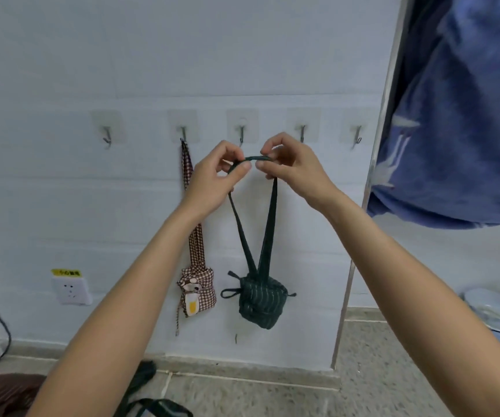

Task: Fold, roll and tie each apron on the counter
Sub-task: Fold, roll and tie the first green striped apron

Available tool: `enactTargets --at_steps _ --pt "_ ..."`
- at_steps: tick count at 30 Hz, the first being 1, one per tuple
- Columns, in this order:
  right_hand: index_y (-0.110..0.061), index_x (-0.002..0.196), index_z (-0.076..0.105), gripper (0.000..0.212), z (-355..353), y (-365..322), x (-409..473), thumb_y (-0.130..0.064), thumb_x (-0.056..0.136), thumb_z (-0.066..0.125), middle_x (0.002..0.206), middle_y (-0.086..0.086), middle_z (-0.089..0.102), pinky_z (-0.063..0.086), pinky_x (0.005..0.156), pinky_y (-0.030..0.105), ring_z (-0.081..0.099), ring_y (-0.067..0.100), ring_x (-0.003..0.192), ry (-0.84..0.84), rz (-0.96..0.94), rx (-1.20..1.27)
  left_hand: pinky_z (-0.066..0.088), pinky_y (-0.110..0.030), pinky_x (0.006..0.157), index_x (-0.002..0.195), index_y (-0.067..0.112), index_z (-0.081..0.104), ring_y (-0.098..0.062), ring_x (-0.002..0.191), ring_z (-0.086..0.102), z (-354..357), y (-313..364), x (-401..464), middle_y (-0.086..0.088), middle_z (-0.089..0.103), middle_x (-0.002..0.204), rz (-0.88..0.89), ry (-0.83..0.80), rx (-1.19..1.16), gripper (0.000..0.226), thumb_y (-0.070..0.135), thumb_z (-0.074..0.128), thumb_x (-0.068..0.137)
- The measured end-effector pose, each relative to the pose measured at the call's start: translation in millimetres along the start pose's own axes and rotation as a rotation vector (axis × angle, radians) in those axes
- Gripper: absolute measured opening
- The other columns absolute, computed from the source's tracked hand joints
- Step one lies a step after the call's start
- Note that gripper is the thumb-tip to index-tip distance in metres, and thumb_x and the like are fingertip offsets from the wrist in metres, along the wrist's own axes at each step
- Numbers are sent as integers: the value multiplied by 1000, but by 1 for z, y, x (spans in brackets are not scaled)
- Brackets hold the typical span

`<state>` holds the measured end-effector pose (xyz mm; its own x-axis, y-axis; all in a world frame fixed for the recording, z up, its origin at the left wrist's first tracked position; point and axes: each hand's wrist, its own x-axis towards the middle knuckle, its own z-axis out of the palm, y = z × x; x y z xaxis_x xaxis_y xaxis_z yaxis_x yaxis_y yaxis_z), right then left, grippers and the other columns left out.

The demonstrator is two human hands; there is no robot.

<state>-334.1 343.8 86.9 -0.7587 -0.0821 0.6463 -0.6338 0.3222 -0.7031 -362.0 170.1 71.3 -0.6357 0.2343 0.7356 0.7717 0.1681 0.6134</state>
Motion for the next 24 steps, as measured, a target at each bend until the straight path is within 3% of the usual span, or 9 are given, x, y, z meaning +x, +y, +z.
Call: enactTargets --at_steps 4,8,13,15,18,21,24 --pt "-19 79 63 9 19 0 32 -23 80 71 80 -8 63 52 70 32 62 8 70 254 -158 -297 40 -11 68 87 19 51 3 71 50 -6 -10 27 18 55 80 78 176 157 10 21 61 89" --pt "-19 78 65 11 32 4 52 -29 79 67 80 -6 57 43 58 29 55 8 66 476 -227 -563 37 -7 66 89 15 55 -7 76 55 -5 -18 48 13 57 83 125 255 254 9 21 60 88" --pt "-18 80 65 7 37 16 58 -24 79 62 76 -5 62 43 55 30 58 15 71 449 -192 -738 35 -19 71 86 20 64 -11 97 49 -7 -35 58 3 54 100 129 336 498 11 29 65 82" --pt "-17 81 65 8 37 22 54 -24 79 61 76 -5 63 45 58 32 59 16 72 420 -148 -731 32 -18 71 84 21 65 -14 99 49 -6 -42 56 5 52 96 120 320 523 12 32 67 80" --pt "-16 84 64 9 41 27 46 -24 79 62 77 -4 65 49 64 36 60 16 74 365 -103 -702 31 -19 67 86 20 64 -10 91 49 -3 -50 47 11 50 88 107 255 484 15 33 67 80" --pt "-17 88 65 12 47 29 40 -25 79 62 80 -5 67 51 69 39 61 14 75 336 -92 -644 42 -25 71 89 19 63 -11 85 54 0 -50 39 12 58 86 116 200 409 14 30 64 82" --pt "-20 98 68 18 47 32 17 -31 85 61 90 -7 68 52 74 31 62 5 78 347 -57 -495 46 -22 76 95 19 64 -5 83 57 2 -50 18 15 60 89 94 214 251 13 26 59 86"
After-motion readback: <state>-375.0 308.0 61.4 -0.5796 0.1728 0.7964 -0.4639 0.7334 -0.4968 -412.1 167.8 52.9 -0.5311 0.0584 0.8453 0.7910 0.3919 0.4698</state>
